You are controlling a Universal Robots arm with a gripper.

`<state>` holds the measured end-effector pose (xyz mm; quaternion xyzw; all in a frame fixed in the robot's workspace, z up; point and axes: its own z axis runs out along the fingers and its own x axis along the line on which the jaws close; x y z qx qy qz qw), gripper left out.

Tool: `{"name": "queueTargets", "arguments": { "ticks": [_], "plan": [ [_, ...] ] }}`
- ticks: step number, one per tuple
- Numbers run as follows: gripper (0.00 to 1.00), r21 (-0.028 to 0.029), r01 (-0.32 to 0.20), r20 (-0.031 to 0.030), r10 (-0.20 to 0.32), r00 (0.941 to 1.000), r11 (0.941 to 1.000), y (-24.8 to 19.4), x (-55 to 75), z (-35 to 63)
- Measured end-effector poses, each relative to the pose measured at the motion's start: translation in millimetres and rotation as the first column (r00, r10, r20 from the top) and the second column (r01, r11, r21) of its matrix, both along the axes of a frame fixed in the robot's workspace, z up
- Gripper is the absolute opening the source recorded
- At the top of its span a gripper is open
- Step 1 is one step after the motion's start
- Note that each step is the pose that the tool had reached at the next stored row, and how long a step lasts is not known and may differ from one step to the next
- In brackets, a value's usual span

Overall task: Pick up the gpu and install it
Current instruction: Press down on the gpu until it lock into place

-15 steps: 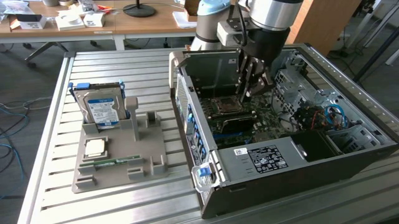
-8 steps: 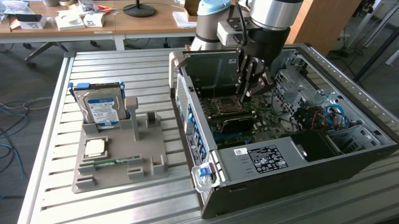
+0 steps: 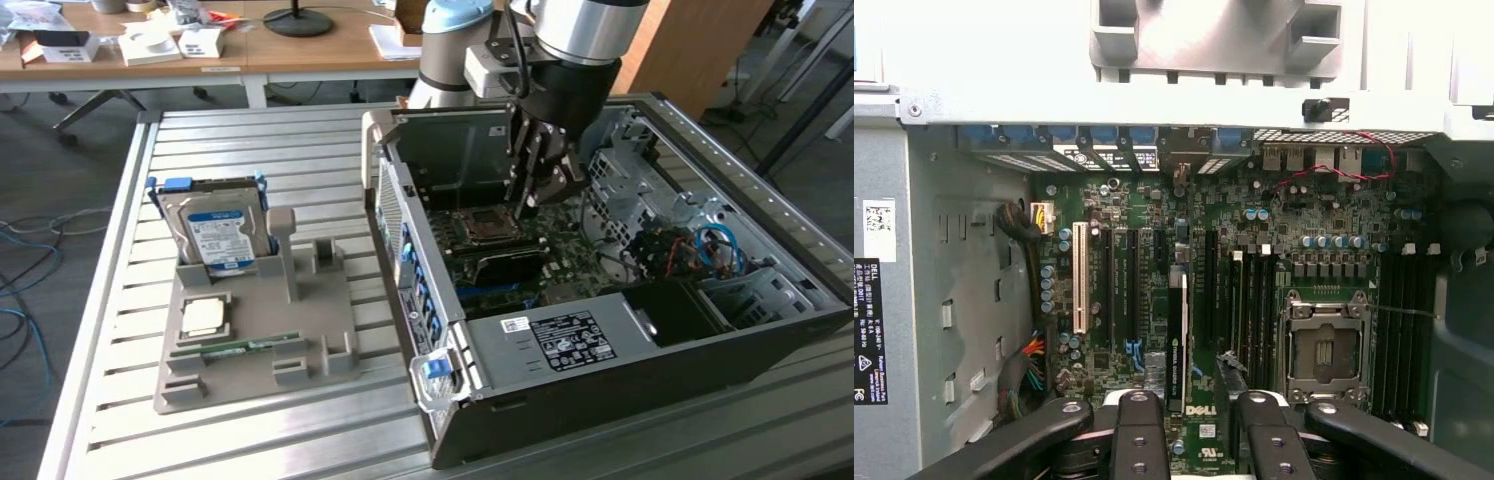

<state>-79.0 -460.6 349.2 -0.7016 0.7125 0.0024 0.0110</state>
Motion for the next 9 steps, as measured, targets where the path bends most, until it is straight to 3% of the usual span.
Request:
{"name": "queueTargets", "arguments": {
  "ticks": [3, 6, 9],
  "plan": [
    [0.26, 0.0, 0.0, 0.0, 0.0, 1.0, 1.0, 0.0, 0.0, 0.0],
    [0.11, 0.0, 0.0, 0.0, 0.0, 1.0, 1.0, 0.0, 0.0, 0.0],
    [0.11, 0.0, 0.0, 0.0, 0.0, 1.0, 1.0, 0.0, 0.0, 0.0]
  ]
}}
